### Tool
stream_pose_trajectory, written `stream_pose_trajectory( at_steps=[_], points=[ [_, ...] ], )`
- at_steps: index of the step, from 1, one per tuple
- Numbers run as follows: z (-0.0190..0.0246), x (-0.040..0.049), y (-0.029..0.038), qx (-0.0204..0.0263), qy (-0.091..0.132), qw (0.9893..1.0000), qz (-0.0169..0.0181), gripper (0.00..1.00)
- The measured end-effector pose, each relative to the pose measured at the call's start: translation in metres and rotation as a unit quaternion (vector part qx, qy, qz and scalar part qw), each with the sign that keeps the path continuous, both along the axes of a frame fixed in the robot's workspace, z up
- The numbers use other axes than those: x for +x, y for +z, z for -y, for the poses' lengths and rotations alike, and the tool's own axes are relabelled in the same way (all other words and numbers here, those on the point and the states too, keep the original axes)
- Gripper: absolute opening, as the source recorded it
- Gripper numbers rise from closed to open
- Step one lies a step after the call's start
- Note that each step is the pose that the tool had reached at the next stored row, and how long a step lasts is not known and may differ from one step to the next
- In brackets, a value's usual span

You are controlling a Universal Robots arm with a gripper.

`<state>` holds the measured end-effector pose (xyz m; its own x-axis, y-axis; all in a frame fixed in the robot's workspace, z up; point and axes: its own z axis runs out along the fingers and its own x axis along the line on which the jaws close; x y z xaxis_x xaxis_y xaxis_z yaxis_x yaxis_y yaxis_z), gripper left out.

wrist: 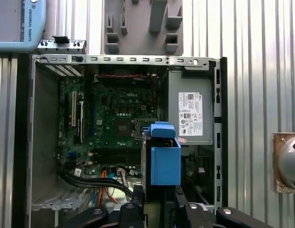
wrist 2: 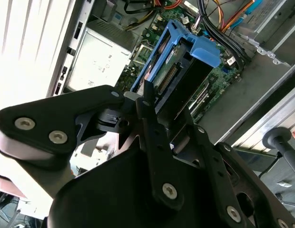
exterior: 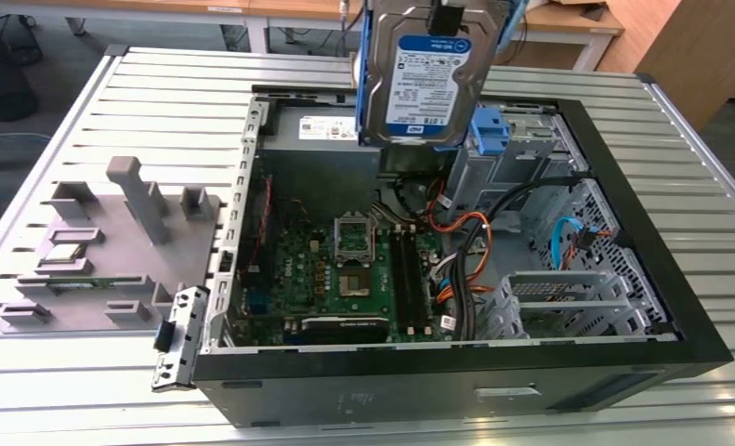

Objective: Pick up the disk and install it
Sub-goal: 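Pick up the disk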

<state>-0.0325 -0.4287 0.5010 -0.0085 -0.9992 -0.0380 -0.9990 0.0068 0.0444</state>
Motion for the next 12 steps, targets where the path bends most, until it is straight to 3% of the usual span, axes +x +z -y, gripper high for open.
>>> stream_pose_trajectory(
  at_steps=[12],
  points=[
    [0.0051, 0.0111, -0.0001, -0.0249, 0.0, 0.9997, 0.0, 0.35]
  ],
)
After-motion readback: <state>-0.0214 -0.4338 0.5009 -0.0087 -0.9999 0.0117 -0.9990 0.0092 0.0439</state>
